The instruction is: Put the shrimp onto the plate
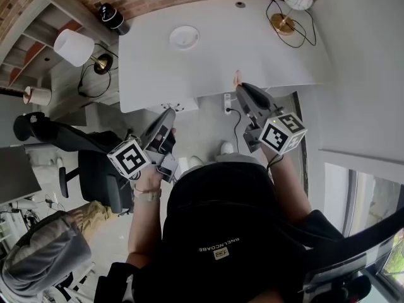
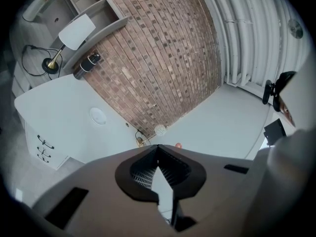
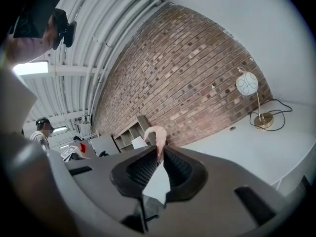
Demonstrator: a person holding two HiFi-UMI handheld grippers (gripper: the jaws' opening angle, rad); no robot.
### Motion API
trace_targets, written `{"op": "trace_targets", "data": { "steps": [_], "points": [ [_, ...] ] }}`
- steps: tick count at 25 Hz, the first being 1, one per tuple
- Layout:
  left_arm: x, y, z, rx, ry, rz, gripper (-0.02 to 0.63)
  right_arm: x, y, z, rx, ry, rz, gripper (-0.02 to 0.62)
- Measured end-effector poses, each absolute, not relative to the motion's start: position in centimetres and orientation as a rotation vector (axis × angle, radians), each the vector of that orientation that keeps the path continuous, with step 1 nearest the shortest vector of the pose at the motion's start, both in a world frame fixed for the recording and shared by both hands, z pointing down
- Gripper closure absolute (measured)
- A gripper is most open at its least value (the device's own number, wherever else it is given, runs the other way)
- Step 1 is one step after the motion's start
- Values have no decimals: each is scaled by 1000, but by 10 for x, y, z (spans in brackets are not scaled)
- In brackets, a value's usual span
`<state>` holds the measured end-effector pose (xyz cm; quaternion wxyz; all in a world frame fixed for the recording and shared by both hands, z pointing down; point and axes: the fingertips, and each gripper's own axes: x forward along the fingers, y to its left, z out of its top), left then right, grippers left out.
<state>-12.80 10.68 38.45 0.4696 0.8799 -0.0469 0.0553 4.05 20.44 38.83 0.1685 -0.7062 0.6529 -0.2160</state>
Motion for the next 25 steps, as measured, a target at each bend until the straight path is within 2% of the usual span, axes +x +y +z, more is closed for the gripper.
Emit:
{"op": "trace_targets", "data": {
  "steps": [12,25],
  "points": [
    [-96,130,385,2192,-210,142,601,83,213,392,-1920,1934,-599,554],
    [-90,136,389,2184,-279,141,601,109,218,401,-1906,1924,-610,554]
  ]
}}
